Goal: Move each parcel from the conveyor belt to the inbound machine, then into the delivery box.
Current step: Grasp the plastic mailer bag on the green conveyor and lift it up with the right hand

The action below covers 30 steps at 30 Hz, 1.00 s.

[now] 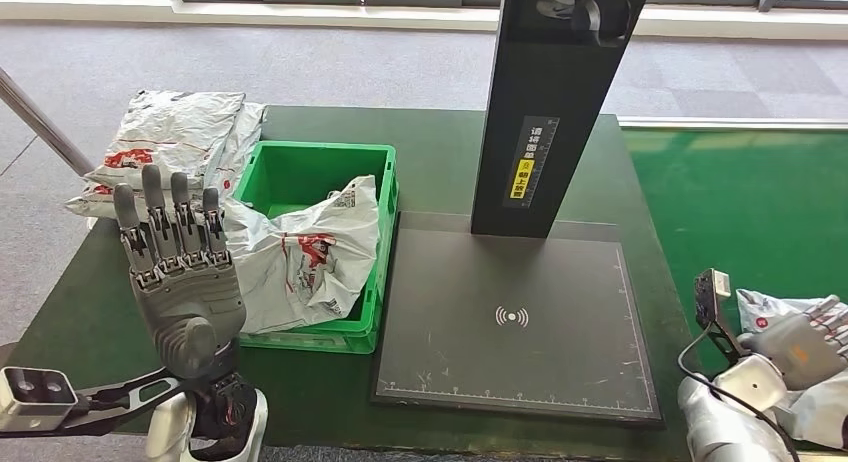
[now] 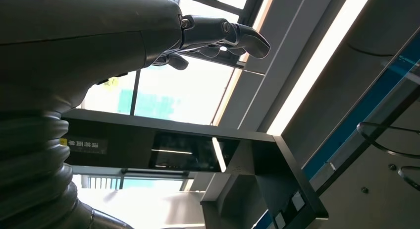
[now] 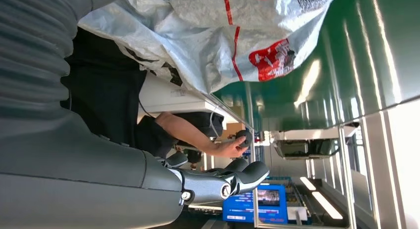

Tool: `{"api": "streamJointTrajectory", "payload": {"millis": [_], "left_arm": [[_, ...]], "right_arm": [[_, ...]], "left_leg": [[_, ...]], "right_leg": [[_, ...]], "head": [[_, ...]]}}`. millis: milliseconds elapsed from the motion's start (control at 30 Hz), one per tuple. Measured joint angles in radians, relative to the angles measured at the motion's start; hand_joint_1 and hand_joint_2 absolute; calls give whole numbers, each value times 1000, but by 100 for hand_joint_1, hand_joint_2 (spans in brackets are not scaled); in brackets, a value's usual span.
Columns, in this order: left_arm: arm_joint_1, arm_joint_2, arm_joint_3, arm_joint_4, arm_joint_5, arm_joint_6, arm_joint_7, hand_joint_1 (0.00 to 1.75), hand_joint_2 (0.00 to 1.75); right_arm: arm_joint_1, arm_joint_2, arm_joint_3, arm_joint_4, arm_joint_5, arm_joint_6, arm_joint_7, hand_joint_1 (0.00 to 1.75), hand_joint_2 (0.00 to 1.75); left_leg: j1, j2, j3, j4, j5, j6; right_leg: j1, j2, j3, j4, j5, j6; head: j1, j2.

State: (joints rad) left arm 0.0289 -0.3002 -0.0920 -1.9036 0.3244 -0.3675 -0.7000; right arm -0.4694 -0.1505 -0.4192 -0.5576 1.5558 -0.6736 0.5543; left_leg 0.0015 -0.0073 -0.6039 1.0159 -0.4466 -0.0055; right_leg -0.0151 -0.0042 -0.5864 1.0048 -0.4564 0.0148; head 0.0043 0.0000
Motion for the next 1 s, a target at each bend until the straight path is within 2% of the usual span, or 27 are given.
{"api": "streamJointTrajectory", "payload": {"millis": [267,767,1000], "left_arm": [[0,0,0,0,-3,1,0,0,175],[20,0,-12,0,-14,-1,0,0,175],[20,0,-14,2,-14,-2,0,0,175]], "right_arm": [[-41,-15,0,107,0,11,3,0,175],[-76,-23,-36,195,0,243,81,0,175],[-87,-26,-50,214,0,261,88,0,175]], "left_leg": [[0,0,0,0,0,0],[0,0,0,0,0,0],[0,0,0,0,0,0]], "right_leg": [[0,0,0,0,0,0],[0,0,0,0,0,0],[0,0,0,0,0,0]], "head": [[0,0],[0,0],[0,0]]}}
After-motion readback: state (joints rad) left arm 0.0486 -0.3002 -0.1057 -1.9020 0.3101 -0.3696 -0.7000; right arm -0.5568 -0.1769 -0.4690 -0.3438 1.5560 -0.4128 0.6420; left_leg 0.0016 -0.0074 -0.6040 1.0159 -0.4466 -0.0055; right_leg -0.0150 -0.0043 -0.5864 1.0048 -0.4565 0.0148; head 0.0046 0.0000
